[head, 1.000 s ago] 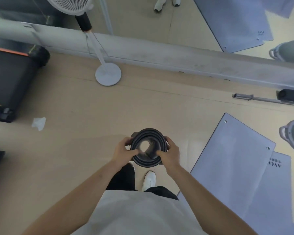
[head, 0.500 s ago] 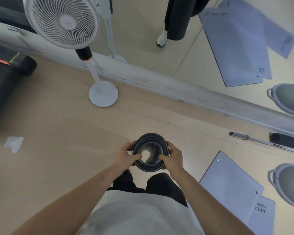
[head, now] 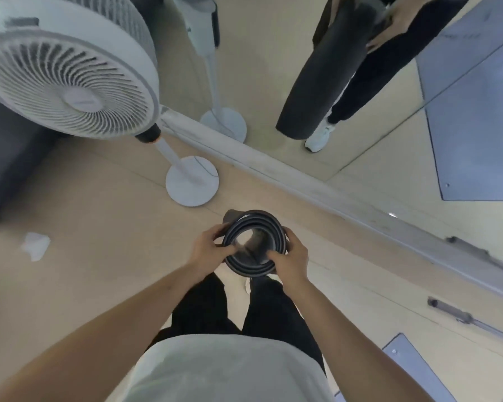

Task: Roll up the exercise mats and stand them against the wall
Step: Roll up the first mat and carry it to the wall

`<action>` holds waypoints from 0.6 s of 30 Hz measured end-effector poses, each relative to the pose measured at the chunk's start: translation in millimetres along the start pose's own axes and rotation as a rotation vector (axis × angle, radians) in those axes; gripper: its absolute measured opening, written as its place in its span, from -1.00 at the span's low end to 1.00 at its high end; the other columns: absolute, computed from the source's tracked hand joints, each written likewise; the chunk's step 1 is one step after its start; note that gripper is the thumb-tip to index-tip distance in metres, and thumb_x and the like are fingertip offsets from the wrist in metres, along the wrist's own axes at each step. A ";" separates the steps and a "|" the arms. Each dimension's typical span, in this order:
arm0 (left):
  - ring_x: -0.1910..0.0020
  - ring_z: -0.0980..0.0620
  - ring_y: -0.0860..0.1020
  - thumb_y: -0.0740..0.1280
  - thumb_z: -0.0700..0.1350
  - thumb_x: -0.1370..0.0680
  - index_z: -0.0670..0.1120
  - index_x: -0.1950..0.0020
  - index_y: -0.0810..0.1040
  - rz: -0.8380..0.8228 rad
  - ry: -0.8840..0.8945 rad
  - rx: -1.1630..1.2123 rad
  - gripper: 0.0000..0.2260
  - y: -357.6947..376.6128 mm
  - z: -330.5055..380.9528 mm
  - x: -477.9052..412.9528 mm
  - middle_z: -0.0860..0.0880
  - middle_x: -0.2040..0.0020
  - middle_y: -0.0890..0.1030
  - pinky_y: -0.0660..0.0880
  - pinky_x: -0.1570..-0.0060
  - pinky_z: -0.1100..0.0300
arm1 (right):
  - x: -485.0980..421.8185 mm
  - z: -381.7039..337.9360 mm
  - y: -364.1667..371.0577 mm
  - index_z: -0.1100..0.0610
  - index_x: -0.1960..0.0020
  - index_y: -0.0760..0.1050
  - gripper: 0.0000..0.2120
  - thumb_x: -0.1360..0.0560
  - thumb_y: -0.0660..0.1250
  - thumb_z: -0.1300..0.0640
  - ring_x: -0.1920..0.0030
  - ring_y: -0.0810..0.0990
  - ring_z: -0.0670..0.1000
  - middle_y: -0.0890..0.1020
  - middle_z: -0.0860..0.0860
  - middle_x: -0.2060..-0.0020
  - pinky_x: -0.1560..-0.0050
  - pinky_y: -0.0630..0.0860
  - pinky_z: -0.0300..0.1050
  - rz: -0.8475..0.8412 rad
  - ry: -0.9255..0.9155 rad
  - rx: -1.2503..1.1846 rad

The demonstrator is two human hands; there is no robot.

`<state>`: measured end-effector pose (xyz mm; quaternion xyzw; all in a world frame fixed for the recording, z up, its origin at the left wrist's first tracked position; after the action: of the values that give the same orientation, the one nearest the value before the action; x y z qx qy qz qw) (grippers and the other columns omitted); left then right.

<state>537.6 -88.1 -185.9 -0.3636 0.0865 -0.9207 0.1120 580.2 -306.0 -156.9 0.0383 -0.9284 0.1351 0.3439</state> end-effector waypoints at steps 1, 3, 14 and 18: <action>-0.18 -0.05 0.68 0.56 -0.18 -0.38 0.09 -0.34 0.59 0.023 0.004 0.013 -0.46 3.0 4.5 -16.9 0.22 -0.13 0.64 0.64 -0.17 -0.18 | -21.0 -7.0 1.6 -0.34 0.04 0.60 -0.38 -0.28 0.38 0.41 0.14 0.71 0.21 0.73 -0.03 0.20 0.16 0.67 0.35 -0.008 0.001 0.015; -0.19 -0.04 0.67 0.53 -0.29 -0.43 0.07 -0.35 0.59 0.056 -0.001 0.032 -0.46 7.5 15.3 -48.2 0.29 -0.07 0.62 0.63 -0.21 -0.17 | -60.5 -18.9 5.4 -0.34 0.05 0.59 -0.38 -0.29 0.37 0.42 0.13 0.70 0.25 0.72 -0.03 0.21 0.19 0.66 0.36 -0.017 0.008 0.037; -0.11 -0.04 0.69 0.49 -0.20 -0.35 0.04 -0.34 0.65 0.129 0.014 -0.037 -0.45 -10.1 35.5 -218.4 0.16 -0.02 0.70 0.65 -0.15 -0.17 | -221.2 -49.9 62.0 -0.46 0.21 0.55 -0.28 -0.37 0.38 0.48 0.04 0.68 0.32 0.67 0.02 0.15 0.25 0.67 0.38 -0.001 0.083 0.037; -0.10 -0.02 0.69 0.49 -0.21 -0.34 0.14 -0.19 0.68 0.130 0.008 -0.034 -0.54 -14.6 36.2 -267.3 0.22 0.04 0.69 0.66 -0.13 -0.16 | -260.4 -54.0 80.2 -0.33 0.11 0.52 -0.36 -0.41 0.37 0.49 0.00 0.70 0.27 0.68 0.03 0.10 0.19 0.70 0.33 0.007 0.114 -0.005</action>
<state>750.4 -4.9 -330.1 -0.3555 0.1261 -0.9113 0.1648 799.0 -219.6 -304.6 0.0267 -0.9077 0.1362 0.3961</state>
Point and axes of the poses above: each hand's wrist, its own x-axis away from the middle knuckle, its own y-axis out of the palm, z = x × y, the point moved 8 cm from there along -x, towards the middle knuckle
